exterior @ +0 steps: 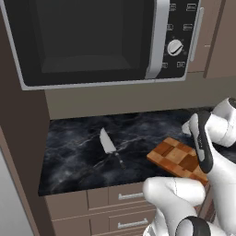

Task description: Move the cutting board and knife to the sink. Then move spray from the cabinet to the counter.

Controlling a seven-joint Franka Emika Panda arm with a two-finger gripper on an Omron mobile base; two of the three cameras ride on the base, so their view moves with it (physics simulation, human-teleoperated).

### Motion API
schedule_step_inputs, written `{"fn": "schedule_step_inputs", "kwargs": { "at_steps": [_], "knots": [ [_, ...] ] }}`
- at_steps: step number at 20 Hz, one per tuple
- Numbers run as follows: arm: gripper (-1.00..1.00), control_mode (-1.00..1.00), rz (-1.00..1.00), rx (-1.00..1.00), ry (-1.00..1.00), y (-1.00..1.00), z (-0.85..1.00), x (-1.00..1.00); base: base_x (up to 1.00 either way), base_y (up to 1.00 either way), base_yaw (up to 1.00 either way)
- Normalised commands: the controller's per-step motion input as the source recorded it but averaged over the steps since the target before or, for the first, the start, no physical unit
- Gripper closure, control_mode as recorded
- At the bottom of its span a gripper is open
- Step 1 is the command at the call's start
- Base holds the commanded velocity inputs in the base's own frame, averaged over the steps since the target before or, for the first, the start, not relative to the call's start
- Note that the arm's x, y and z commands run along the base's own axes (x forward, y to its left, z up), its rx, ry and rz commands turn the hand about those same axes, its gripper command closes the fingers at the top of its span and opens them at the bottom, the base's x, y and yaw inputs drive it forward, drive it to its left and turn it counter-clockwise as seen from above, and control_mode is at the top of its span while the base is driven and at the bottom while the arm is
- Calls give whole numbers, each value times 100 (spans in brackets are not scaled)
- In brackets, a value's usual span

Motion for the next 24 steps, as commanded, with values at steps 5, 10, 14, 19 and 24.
{"fn": "schedule_step_inputs", "kwargs": {
  "at_steps": [5,10,14,19,24],
  "knots": [
    [-100,-100,-44,14,0,-1,18,-64,0,0,0],
    [-100,-100,-40,21,0,-5,12,-68,0,0,0],
    [-100,-100,-27,29,0,-16,7,-71,0,0,0],
    [-100,-100,-16,33,0,-22,6,-71,0,0,0],
    [-100,-100,-14,29,0,-15,5,-69,0,0,0]
  ]
}}
